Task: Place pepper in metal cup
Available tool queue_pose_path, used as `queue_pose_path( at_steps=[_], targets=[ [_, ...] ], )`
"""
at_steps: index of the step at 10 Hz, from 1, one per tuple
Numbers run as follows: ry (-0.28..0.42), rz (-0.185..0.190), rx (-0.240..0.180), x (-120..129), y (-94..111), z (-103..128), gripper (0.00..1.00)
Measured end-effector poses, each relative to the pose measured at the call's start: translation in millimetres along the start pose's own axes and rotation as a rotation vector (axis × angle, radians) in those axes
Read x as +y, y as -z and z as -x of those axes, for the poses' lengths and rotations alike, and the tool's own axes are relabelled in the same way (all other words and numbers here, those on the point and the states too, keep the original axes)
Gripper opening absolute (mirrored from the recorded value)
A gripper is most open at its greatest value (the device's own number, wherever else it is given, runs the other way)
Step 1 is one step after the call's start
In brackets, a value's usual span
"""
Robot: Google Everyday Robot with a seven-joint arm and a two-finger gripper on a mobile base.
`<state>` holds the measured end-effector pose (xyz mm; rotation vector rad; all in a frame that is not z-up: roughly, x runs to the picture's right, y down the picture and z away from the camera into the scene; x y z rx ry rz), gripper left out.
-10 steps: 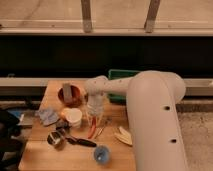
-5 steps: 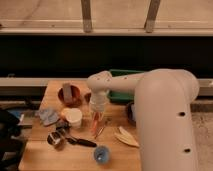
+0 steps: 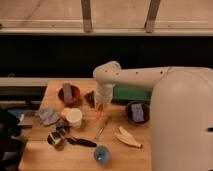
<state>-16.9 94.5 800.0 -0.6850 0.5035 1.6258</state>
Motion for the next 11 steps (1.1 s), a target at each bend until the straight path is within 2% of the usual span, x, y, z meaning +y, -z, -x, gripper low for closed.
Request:
queue_pose_path(
  at_steps=[2, 4, 5, 8, 9, 11],
  targets=[
    [0.078, 0.03, -0.034, 27.3, 21.2, 0.1, 0.0],
    [0.183, 0.066, -0.046, 62.0, 30.3, -16.1, 0.0],
    [0.221, 0.079, -0.048, 71.2, 33.2, -24.2, 0.0],
    [0.37, 0.115, -0.02, 115.9, 31.9, -58.7, 0.0],
    [0.418, 0.123, 0.003, 130.0, 27.7, -71.4, 0.0],
    [0.413, 0.12, 0.005, 126.2, 27.5, -70.6, 0.0]
  ],
)
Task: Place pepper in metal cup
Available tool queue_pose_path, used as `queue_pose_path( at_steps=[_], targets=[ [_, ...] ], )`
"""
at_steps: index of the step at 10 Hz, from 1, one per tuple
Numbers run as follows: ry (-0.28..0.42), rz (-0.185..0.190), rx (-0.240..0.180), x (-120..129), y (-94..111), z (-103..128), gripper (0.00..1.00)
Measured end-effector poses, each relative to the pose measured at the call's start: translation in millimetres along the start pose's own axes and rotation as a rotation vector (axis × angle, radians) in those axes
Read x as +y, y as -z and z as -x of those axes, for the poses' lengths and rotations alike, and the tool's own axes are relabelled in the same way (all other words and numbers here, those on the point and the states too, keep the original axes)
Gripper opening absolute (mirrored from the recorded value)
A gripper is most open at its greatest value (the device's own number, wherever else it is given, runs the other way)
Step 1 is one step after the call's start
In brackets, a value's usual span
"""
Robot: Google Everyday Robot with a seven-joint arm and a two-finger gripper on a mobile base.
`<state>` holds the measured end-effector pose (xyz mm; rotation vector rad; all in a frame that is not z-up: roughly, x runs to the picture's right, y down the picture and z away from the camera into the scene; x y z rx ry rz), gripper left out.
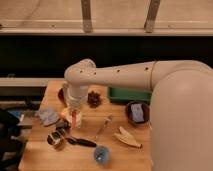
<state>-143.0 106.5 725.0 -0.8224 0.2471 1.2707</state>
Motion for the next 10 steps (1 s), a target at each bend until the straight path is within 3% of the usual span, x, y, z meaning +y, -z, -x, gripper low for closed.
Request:
queue_pose_path(
  at_steps=[5, 10],
  targets=[
    [0.018, 0.007, 0.007, 1.4, -5.6, -0.9, 0.0],
    [0.147, 0.035, -0.007, 58.7, -17.8, -4.7, 0.0]
  ],
)
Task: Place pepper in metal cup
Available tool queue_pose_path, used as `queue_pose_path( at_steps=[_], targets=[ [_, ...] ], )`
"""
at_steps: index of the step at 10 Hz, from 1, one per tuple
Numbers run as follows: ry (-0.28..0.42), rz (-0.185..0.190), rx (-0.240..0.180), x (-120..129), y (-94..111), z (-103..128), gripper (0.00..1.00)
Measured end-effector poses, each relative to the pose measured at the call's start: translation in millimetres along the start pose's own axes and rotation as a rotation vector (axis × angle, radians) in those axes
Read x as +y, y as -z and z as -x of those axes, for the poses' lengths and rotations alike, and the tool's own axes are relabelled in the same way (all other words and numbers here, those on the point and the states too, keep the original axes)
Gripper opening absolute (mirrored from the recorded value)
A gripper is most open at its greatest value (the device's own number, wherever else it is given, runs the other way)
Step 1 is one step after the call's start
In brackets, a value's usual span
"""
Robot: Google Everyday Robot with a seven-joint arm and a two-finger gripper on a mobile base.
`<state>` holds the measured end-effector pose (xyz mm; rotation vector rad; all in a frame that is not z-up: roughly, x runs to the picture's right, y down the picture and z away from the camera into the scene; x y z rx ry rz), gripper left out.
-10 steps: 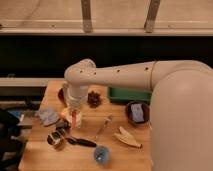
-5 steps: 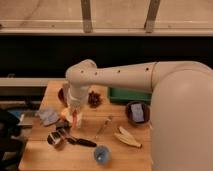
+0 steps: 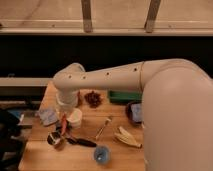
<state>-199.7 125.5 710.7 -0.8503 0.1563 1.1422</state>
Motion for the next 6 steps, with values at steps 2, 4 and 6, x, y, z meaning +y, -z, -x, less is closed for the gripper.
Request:
queue_pose_path(
  at_steps=[2, 4, 6],
  targets=[
    [0.05, 0.006, -0.001, 22.0, -5.8, 3.9, 0.0],
    [0.086, 0.02, 0.021, 40.8, -24.5, 7.3, 0.0],
    [0.102, 0.044, 0.048, 48.2, -45.1, 5.1, 0.0]
  ],
)
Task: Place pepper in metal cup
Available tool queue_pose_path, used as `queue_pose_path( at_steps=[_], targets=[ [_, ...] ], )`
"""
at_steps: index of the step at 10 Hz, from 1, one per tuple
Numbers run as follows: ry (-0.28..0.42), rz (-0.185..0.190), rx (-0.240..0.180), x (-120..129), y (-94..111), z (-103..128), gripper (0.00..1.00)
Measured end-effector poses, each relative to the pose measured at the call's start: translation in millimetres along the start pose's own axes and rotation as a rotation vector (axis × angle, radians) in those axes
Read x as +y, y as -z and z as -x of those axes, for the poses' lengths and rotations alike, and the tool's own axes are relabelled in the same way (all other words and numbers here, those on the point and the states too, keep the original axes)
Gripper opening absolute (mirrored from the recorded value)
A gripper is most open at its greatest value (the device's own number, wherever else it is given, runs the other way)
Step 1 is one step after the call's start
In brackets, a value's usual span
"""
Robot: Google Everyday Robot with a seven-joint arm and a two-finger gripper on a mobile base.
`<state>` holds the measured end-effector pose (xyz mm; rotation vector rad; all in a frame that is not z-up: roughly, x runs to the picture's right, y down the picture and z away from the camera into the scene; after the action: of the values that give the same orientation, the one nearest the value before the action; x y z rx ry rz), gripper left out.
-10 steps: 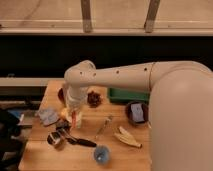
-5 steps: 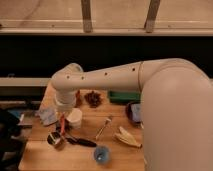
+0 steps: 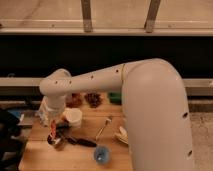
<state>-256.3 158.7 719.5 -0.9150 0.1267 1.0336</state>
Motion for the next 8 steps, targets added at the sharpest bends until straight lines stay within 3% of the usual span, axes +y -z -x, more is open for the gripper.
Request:
queue_pose_path(
  at_steps=[3, 6, 8],
  targets=[
    [0.006, 0.026, -0.009, 5.1, -12.1, -4.1, 0.0],
    [-0.025, 0.037, -0.075, -6.1, -19.0, -8.9, 0.0],
    [-0.026, 0.041, -0.095, -6.6, -18.5, -4.2, 0.0]
  ],
)
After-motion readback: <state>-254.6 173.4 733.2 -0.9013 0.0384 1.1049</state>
